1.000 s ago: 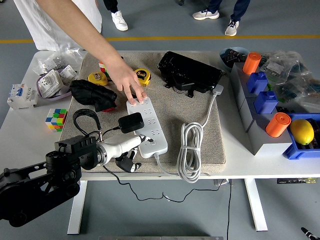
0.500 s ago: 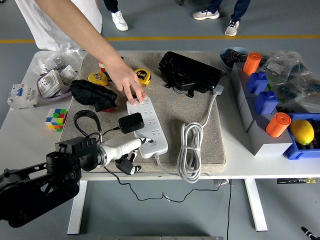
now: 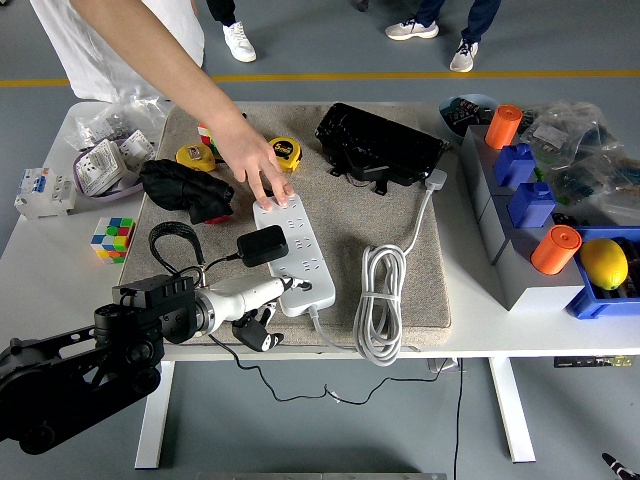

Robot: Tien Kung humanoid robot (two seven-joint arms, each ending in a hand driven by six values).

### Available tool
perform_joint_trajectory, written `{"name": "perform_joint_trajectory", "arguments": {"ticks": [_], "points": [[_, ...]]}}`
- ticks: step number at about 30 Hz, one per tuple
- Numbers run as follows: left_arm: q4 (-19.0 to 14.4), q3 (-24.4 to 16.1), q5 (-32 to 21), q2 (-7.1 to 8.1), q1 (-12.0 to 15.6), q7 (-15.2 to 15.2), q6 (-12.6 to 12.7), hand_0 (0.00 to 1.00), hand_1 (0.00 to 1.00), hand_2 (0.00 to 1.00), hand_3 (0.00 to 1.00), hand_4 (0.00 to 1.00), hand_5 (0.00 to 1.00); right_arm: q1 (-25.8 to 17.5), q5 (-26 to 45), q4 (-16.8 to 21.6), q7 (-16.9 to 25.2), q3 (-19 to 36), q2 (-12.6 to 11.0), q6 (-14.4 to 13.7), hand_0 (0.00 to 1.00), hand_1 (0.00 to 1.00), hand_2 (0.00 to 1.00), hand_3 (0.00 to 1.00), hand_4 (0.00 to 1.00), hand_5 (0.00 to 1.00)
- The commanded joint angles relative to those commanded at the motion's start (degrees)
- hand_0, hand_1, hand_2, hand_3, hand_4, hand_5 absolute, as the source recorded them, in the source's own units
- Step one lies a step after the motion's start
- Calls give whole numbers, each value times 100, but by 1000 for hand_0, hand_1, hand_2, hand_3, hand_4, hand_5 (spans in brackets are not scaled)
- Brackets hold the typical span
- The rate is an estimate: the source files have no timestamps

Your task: Put the plug near the board,insert it into the board,press the button,pull the plug out

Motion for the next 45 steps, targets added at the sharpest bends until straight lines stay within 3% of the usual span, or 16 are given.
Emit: {"name": "perform_joint_trajectory", "arguments": {"ticks": [11, 14, 15, 20, 21, 26, 27, 32, 33, 38, 39, 44, 45], "points": [[-338, -382, -108, 92, 49, -319, 248, 46, 107, 171, 902, 625, 2, -22, 2, -8, 1, -12, 5, 4, 608, 627, 629, 550, 998, 451], [-318, -437, -196, 97, 77, -659, 541, 46, 107, 171, 902, 625, 2, -10, 8, -19, -2, -18, 13, 5, 608, 627, 629, 550, 998, 451], [-299, -441, -221, 95, 86, -773, 643, 89, 112, 228, 863, 748, 81, -9, 10, -20, -3, -15, 16, 4, 608, 627, 629, 551, 998, 451], [-34, -588, -594, -16, 249, -1646, 1383, 89, 112, 228, 863, 748, 81, 1, 51, -6, -1, -7, 14, 6, 608, 627, 629, 551, 998, 451], [20, -599, -654, -41, 270, -1774, 1494, 176, 206, 381, 677, 821, 233, 3, 51, -8, -2, -13, 14, 6, 608, 627, 629, 551, 998, 451], [384, -590, -1203, -148, 371, -2603, 2232, 176, 206, 381, 677, 821, 233, 19, 74, -22, -1, -56, 24, 7, 608, 627, 629, 551, 998, 451], [458, -576, -1339, -158, 385, -2774, 2380, 295, 472, 509, 633, 883, 387, 23, 80, -26, -1, -66, 25, 7, 608, 627, 629, 551, 998, 450], [738, -569, -1718, -243, 448, -3284, 2794, 295, 472, 509, 633, 883, 387, 41, 104, -42, 7, -103, 14, 6, 608, 627, 629, 551, 998, 450], [777, -584, -1754, -263, 466, -3351, 2848, 521, 634, 603, 611, 879, 413, 49, 108, -46, 7, -109, 11, 6, 608, 627, 629, 551, 998, 450], [976, -579, -2173, -364, 531, -3864, 3190, 521, 634, 603, 611, 879, 413, 64, 158, -100, 15, -140, 13, 7, 608, 627, 629, 551, 998, 450], [1014, -564, -2253, -375, 528, -3966, 3248, 720, 742, 722, 640, 893, 432, 66, 168, -114, 16, -149, 12, 8, 607, 627, 629, 551, 998, 452], [1240, -477, -2749, -410, 500, -4546, 3498, 720, 742, 722, 640, 893, 432, 65, 200, -143, 19, -185, -9, 9, 607, 627, 629, 551, 998, 452], [1260, -471, -2806, -413, 499, -4596, 3519, 773, 775, 787, 769, 905, 471, 65, 202, -142, 20, -188, -11, 9, 607, 627, 629, 551, 998, 452]]}}
